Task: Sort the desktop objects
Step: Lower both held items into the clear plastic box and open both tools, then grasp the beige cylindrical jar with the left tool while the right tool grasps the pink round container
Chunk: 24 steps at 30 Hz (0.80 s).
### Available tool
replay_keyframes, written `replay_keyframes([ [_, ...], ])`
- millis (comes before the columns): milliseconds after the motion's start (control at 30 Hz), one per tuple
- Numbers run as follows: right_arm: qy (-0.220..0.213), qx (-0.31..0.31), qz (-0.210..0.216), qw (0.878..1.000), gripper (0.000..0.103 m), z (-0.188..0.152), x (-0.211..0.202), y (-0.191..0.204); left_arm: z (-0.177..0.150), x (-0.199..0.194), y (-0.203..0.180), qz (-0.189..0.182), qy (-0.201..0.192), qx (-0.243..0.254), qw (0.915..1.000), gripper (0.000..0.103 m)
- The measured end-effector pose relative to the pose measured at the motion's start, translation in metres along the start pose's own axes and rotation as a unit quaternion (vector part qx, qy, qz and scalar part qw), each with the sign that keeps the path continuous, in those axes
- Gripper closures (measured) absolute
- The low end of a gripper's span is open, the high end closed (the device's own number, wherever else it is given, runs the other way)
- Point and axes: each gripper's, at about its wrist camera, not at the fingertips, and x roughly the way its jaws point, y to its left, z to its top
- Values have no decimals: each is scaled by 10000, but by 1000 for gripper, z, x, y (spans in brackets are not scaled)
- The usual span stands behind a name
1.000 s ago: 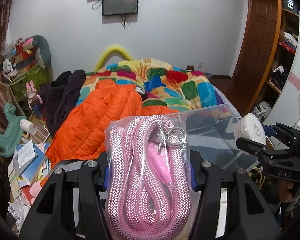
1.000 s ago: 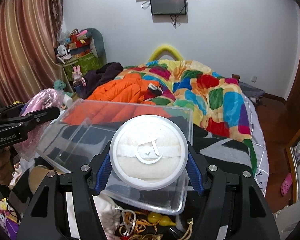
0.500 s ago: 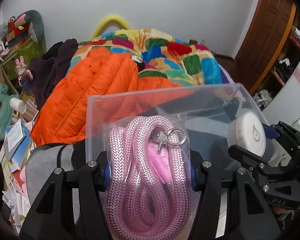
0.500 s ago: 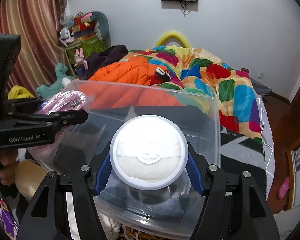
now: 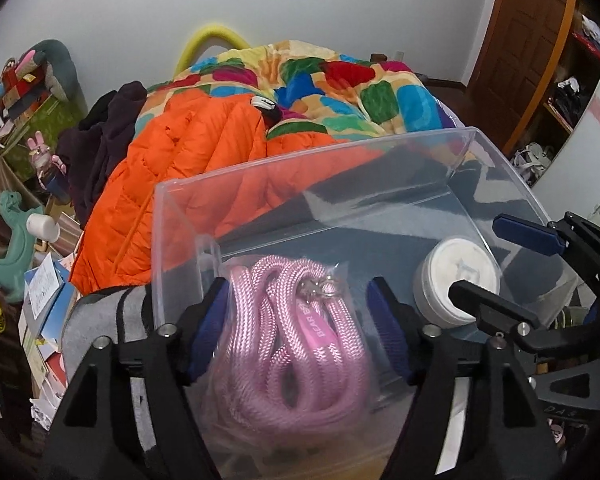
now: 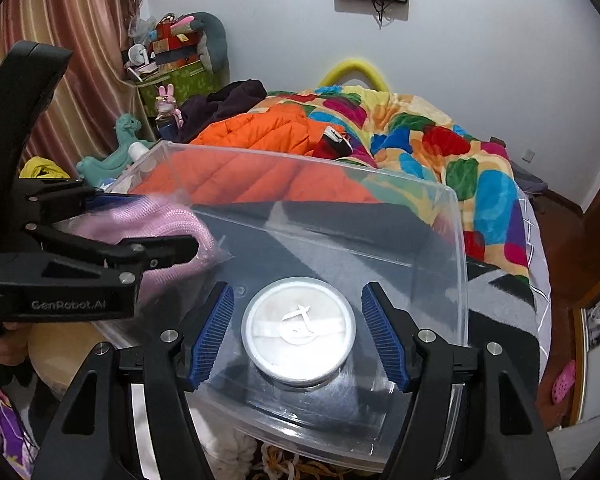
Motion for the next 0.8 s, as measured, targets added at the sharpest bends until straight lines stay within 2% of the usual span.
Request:
replay_keyframes([
  [67, 0, 38, 14, 10000, 40, 0, -2, -2, -1, -3, 0, 61, -70, -29, 10000, 25],
  [267, -163, 46, -19, 9999, 39, -5, -21, -3, -11, -21, 2, -267, -117, -178, 9994, 24],
  [433, -371, 30, -57, 9993, 31, -12, -44, -4, -21, -46, 0, -155, -261, -65, 9995, 23],
  [600, -598, -100, -239, 9979, 31, -19, -68, -1, -32, -64, 2, -133, -336, -73, 9993, 20],
  [800, -836, -157, -282, 9960, 23, -35, -95, 2, -47, -79, 4, -176, -350, -156, 9991, 19],
])
